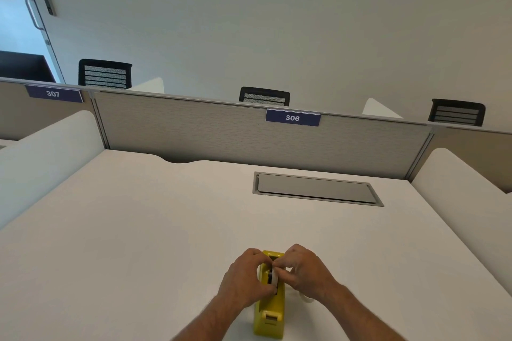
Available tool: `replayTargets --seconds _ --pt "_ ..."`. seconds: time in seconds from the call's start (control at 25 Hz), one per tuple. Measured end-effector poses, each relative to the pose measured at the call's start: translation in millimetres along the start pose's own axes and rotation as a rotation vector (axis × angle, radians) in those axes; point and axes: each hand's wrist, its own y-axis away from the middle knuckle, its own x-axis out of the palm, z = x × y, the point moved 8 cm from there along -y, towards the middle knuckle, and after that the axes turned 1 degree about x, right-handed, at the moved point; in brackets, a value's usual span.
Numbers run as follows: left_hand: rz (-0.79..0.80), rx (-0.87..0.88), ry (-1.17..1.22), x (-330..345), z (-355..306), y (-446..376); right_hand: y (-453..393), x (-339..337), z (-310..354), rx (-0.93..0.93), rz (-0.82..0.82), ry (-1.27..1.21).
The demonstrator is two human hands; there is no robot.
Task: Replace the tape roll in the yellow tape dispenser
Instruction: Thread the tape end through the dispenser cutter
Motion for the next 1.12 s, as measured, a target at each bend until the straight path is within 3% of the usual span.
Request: replayTargets --seconds 1.12 --pt "0.008 0.003 0.008 -2.6 -1.8 0.7 5.4 5.6 0.7 -0.025 0.015 0.023"
